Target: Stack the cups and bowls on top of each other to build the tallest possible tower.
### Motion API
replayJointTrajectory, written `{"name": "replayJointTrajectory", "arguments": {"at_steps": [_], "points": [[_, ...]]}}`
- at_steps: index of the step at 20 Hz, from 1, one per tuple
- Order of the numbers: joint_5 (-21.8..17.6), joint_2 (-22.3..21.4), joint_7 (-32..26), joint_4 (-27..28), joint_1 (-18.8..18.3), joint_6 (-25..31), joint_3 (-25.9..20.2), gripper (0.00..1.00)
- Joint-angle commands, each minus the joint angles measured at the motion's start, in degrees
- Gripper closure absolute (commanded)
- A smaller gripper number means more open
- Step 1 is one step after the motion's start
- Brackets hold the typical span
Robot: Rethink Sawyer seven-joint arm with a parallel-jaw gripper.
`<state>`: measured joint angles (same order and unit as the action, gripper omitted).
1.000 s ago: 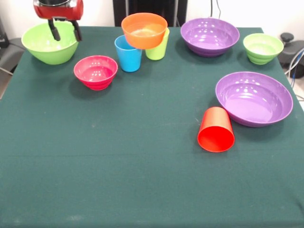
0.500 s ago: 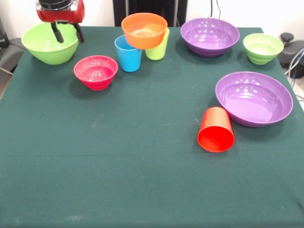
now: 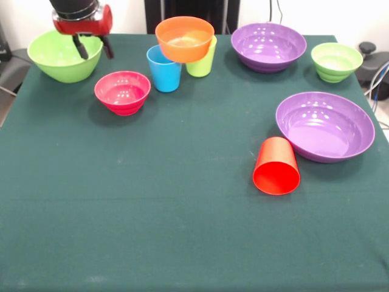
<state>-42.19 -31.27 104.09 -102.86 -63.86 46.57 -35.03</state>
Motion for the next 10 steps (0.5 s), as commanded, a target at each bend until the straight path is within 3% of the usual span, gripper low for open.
{"name": "replayJointTrajectory", "arguments": {"at_steps": [1, 10], "points": [[-5.7, 3.9, -5.4, 3.6, 1.8, -5.4, 2.3, 0.00], [-6.9, 5.9, -4.6, 4.1, 2.3, -8.0, 3.4, 0.00]]}}
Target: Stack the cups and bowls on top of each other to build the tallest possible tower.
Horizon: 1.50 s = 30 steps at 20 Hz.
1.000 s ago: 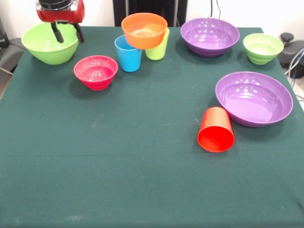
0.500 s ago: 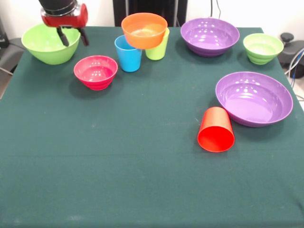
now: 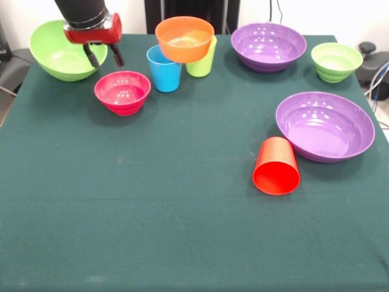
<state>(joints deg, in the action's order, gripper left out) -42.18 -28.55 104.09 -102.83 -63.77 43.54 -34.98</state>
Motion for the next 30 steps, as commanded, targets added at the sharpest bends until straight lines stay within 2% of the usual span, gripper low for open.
{"name": "replayJointTrajectory", "arguments": {"at_steps": [1, 16, 18, 24, 30], "points": [[-7.0, 3.3, -4.5, 4.1, 2.2, -5.2, 3.5, 0.00], [-5.7, 1.4, -4.3, 2.3, 2.1, -4.2, 3.2, 0.00], [-5.4, 0.1, -3.9, 1.2, 2.0, -4.0, 3.2, 0.00], [-2.2, -7.2, -4.5, -3.7, 0.9, -0.9, 2.1, 0.00], [-1.5, -8.1, -4.6, -4.5, 0.9, -0.3, 1.9, 0.00]]}}
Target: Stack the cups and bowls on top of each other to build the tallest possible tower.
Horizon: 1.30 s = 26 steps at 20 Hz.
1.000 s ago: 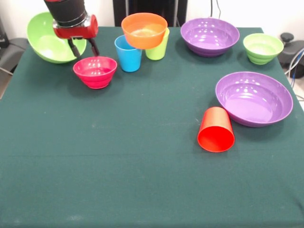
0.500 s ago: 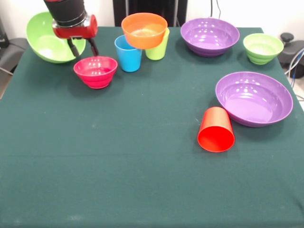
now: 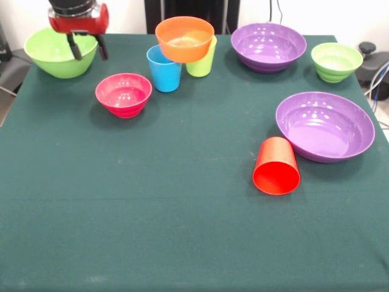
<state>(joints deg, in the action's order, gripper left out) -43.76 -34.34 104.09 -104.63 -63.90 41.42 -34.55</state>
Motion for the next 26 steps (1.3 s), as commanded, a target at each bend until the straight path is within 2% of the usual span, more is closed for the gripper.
{"name": "replayJointTrajectory", "arguments": {"at_steps": [1, 12, 26], "points": [[0.2, -2.4, -4.5, -3.0, 1.0, 1.8, 1.5, 0.00], [-0.2, -2.0, -3.9, -3.2, 1.2, 0.9, 2.0, 0.00], [-1.9, 0.1, -5.6, -4.4, -2.8, -1.0, 2.3, 0.00]]}}
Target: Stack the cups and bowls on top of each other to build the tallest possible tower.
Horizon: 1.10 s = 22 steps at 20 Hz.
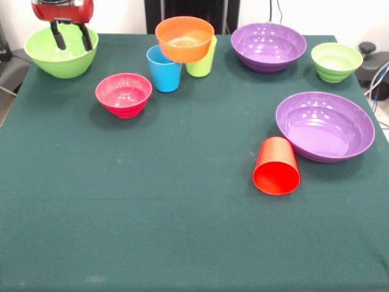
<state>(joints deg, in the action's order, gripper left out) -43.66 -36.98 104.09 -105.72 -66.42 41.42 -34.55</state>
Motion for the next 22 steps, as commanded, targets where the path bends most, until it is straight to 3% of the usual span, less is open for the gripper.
{"name": "replayJointTrajectory", "arguments": {"at_steps": [1, 11, 22], "points": [[-2.1, 2.9, -5.7, -3.3, -0.5, -1.1, 2.2, 0.00], [-3.9, 5.9, -3.9, -2.9, -0.3, -3.8, 2.8, 0.00], [-1.1, 2.6, -2.4, -6.9, -0.2, -2.8, 2.2, 0.00]]}}
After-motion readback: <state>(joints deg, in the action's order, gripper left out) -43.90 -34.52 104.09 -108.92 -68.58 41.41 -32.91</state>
